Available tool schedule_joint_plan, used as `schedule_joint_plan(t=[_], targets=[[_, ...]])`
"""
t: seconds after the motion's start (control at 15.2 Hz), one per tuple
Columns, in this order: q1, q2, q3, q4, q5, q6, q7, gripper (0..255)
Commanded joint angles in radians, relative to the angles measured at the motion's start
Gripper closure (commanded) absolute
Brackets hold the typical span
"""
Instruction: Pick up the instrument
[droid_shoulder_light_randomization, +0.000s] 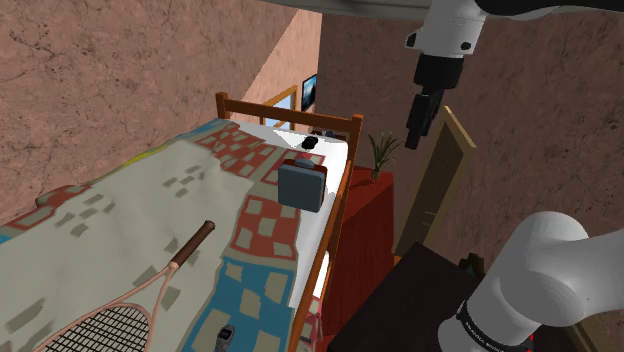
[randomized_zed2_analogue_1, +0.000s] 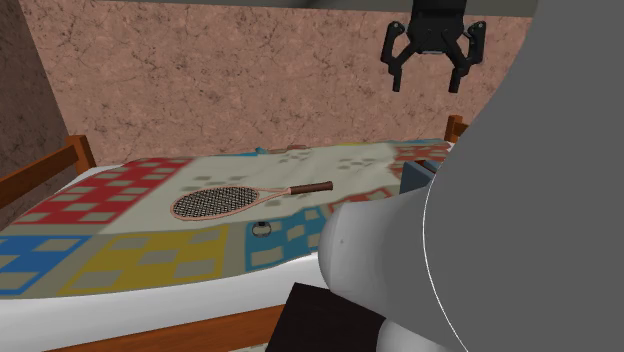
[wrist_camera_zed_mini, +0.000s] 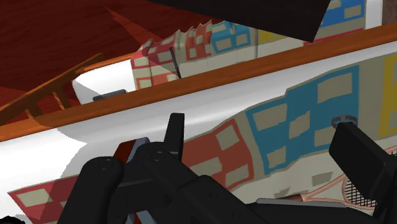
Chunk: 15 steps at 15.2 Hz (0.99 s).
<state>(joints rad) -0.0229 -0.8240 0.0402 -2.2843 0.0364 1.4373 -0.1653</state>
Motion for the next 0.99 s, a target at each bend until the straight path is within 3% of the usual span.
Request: schedule_joint_plan(t=[0.0, 0.46, 0.92], targets=[[0.0, 0.0, 0.0, 0.0, 0.0, 0.0, 0.0, 0], [0.037, 0.038, 0.106, -0.147, 0.088, 0.192, 0.095, 0], [0.075, 0.15, 0.223, -0.235, 0.169, 0.405, 0.185, 0]])
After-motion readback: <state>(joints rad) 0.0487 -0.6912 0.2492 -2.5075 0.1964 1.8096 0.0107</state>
